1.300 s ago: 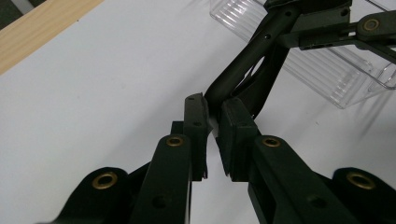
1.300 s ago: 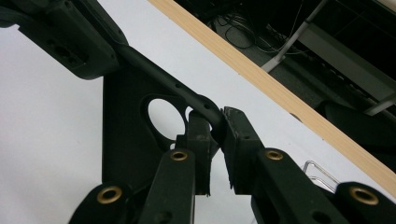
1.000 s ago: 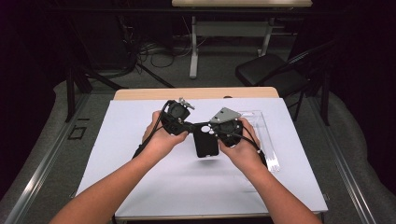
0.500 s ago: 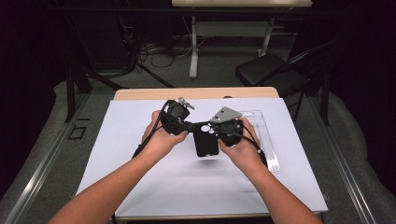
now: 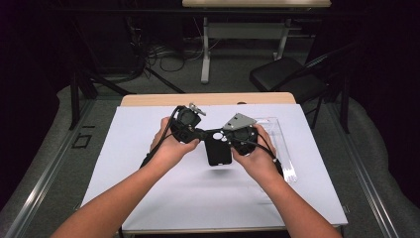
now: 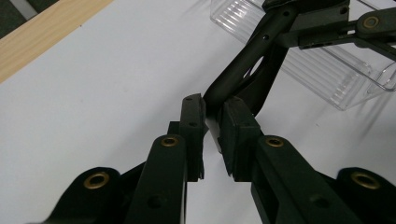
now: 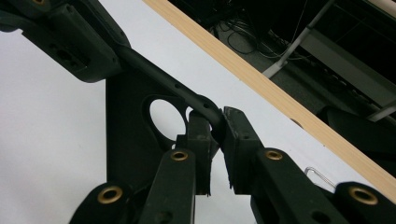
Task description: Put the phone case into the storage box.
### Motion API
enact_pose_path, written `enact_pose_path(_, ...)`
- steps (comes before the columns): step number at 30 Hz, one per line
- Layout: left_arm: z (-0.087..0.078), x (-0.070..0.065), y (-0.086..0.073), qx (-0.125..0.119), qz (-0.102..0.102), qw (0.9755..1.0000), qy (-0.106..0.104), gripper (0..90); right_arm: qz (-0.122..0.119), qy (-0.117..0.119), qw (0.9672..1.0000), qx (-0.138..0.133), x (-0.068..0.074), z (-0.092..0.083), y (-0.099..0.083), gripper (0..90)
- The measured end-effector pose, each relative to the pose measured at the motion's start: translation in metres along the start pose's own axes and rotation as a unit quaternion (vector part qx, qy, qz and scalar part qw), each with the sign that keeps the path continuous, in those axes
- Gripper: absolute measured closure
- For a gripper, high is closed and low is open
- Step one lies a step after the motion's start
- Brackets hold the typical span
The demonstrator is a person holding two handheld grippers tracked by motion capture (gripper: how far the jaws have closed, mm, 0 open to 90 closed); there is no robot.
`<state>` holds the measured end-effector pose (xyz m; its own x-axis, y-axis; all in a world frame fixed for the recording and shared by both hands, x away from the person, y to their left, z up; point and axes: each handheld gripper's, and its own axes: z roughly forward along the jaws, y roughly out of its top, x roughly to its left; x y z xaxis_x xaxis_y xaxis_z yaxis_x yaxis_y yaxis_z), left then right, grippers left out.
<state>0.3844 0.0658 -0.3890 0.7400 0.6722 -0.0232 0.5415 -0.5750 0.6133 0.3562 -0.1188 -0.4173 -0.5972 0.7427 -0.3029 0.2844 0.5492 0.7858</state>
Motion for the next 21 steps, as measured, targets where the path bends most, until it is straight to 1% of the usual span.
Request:
enact_pose_path(3, -0.0005, 0.0001, -0.0001, -0.004, -0.001, 1.0000, 0.001, 75.4, 0.001, 0.001, 1.0000, -0.002, 0.0000, -0.0003, 0.0001, 82.3)
enact_pose_path(7, -0.0012, 0.0005, -0.0005, -0.006, -0.001, 1.0000, -0.003, 71.1, 0.002, 0.001, 1.0000, -0.002, -0.0004, -0.0004, 0.0000, 82.3)
enact_pose_path(11, -0.0014, 0.0008, -0.0009, -0.010, -0.002, 1.0000, 0.000, 64.4, 0.002, 0.001, 1.0000, -0.002, -0.0012, -0.0005, -0.0001, 82.3)
enact_pose_path(14, -0.0006, 0.0009, -0.0015, -0.008, 0.000, 1.0000, -0.001, 59.3, 0.004, 0.002, 1.0000, -0.002, -0.0016, -0.0001, -0.0004, 82.3)
enact_pose_path(16, 0.0008, 0.0007, -0.0026, -0.015, 0.002, 0.9999, 0.001, 54.9, 0.004, 0.002, 1.0000, -0.002, -0.0021, 0.0001, -0.0006, 82.3)
enact_pose_path(21, 0.0018, 0.0001, -0.0040, -0.022, 0.008, 0.9997, 0.003, 50.2, 0.005, 0.004, 1.0000, -0.002, -0.0022, 0.0004, -0.0009, 82.3)
